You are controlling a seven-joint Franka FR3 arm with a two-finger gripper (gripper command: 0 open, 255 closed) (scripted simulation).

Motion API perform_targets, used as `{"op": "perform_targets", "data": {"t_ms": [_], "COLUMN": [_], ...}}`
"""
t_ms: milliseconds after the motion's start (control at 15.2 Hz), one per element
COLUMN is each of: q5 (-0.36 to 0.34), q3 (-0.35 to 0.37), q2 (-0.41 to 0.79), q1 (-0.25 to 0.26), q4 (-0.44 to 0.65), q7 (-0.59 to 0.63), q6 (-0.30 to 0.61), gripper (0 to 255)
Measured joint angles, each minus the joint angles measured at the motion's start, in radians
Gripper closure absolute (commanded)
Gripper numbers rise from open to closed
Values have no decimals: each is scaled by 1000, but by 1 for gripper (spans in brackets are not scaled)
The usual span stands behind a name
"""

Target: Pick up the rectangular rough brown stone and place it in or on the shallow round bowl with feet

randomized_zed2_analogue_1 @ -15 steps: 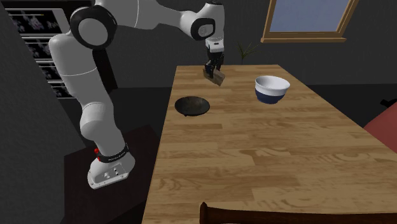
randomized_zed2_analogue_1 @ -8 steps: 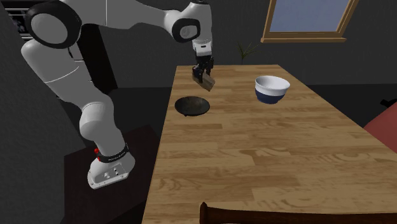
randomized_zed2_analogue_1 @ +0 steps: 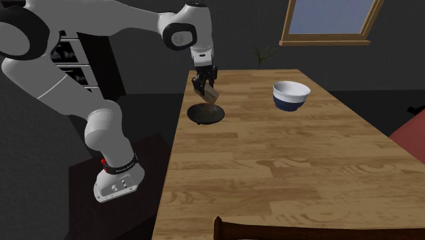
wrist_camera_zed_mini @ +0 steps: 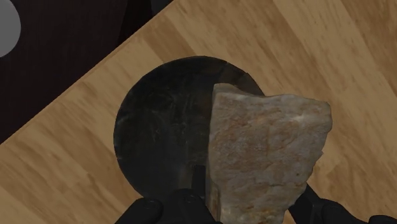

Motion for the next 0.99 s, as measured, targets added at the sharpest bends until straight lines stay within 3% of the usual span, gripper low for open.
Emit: {"op": "perform_targets", "data": {"t_ms": [990], "q5": [18], "q3": [3], "q2": [22], "q1": [6], "q4": [-159], "q7": [-30], "q6": [179], "gripper": [255]}}
